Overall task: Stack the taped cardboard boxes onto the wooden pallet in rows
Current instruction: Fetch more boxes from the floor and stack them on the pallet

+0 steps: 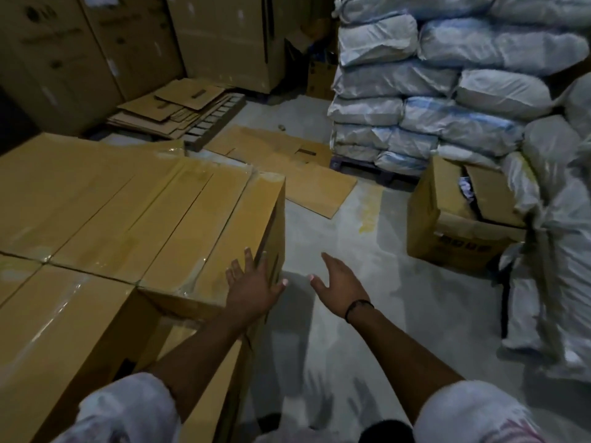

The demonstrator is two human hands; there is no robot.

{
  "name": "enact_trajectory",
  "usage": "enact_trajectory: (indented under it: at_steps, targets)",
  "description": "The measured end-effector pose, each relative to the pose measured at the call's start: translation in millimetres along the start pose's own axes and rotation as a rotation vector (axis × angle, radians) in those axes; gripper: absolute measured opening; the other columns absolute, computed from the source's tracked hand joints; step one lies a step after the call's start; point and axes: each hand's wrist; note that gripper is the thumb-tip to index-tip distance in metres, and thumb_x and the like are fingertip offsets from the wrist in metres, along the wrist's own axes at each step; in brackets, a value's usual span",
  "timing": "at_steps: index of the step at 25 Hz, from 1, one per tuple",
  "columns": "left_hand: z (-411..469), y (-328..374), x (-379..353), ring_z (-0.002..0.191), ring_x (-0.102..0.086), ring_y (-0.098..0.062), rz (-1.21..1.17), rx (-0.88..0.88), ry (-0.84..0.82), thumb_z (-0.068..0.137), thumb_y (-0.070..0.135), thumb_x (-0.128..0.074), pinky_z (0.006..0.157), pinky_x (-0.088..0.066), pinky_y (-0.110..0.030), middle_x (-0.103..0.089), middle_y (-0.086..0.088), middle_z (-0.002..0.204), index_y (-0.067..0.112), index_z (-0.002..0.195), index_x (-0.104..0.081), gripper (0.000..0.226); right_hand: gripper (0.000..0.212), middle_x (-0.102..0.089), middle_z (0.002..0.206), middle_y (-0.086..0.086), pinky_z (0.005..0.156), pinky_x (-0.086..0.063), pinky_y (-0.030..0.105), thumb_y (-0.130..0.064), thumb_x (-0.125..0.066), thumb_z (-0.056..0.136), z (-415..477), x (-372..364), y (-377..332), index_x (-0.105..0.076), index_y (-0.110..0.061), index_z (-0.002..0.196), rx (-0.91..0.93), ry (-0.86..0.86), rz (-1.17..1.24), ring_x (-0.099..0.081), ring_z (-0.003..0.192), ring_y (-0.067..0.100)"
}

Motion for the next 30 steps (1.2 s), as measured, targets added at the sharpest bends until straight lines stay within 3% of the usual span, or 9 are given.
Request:
enact_trajectory:
  at_steps: [4, 9, 14, 18, 24, 30]
  targets:
    - [69, 39, -7, 0.154, -0.004, -0.047, -0.001, 0.024, 0.019, 0.096, 0.075, -0.035, 0.124, -0.006, -0.060, 0.008, -0.013, 0.171, 0.026, 0.164, -0.010, 0.088, 0.073, -0.030, 0.163, 0.006, 0.118, -0.028, 0.037, -0.055, -0.046, 0.101, 78, 6, 30, -0.020, -0.021, 0.161, 0.050, -0.110, 0.003, -0.029, 0.148, 0.026]
    - [190, 67, -3, 0.154, -0.014, -0.041, -0.085, 0.157, 0.150, 0.095, 0.075, -0.035, 0.124, -0.015, -0.057, -0.005, -0.008, 0.172, 0.027, 0.162, -0.023, 0.083, 0.075, -0.033, 0.161, 0.008, 0.116, -0.034, 0.044, -0.059, -0.044, 0.100, 235, 41, 58, -0.021, -0.020, 0.160, 0.272, -0.240, -0.118, -0.033, 0.145, 0.028]
    - [303, 111, 31, 0.152, -0.023, -0.037, -0.217, 0.310, 0.321, 0.088, 0.078, -0.026, 0.122, -0.022, -0.054, -0.016, -0.006, 0.171, 0.028, 0.158, -0.032, 0.087, 0.075, -0.035, 0.161, 0.007, 0.115, -0.035, 0.047, -0.061, -0.045, 0.099, 405, 119, 53, -0.023, -0.021, 0.159, 0.492, -0.348, -0.206, -0.035, 0.144, 0.030]
    - [385, 132, 59, 0.151, -0.027, -0.030, -0.296, 0.432, 0.402, 0.087, 0.078, -0.030, 0.123, -0.022, -0.048, -0.026, -0.006, 0.167, 0.027, 0.157, -0.037, 0.086, 0.074, -0.036, 0.159, 0.010, 0.115, -0.035, 0.048, -0.058, -0.048, 0.099, 522, 147, 38, -0.025, -0.021, 0.159, 0.516, -0.388, -0.226, -0.037, 0.143, 0.032]
    - [527, 76, 81, 0.147, -0.036, -0.033, -0.251, 0.551, 0.466, 0.091, 0.076, -0.035, 0.120, -0.030, -0.049, -0.036, -0.011, 0.163, 0.021, 0.155, -0.040, 0.084, 0.074, -0.036, 0.159, 0.009, 0.114, -0.036, 0.047, -0.058, -0.049, 0.098, 692, 125, 2, -0.026, -0.021, 0.158, 0.654, -0.485, -0.265, -0.037, 0.142, 0.031]
    - [699, -3, 133, 0.149, -0.034, -0.031, -0.361, 0.714, 0.519, 0.089, 0.076, -0.033, 0.121, -0.029, -0.047, -0.036, -0.013, 0.162, 0.018, 0.156, -0.038, 0.090, 0.073, -0.037, 0.159, 0.009, 0.113, -0.038, 0.047, -0.056, -0.050, 0.098, 892, 114, -77, -0.027, -0.021, 0.158, 0.735, -0.560, -0.375, -0.039, 0.142, 0.031]
Point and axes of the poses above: each hand's wrist, its own z-axis towards the middle knuckle, its own x-axis out of the back of the hand, y = z × x
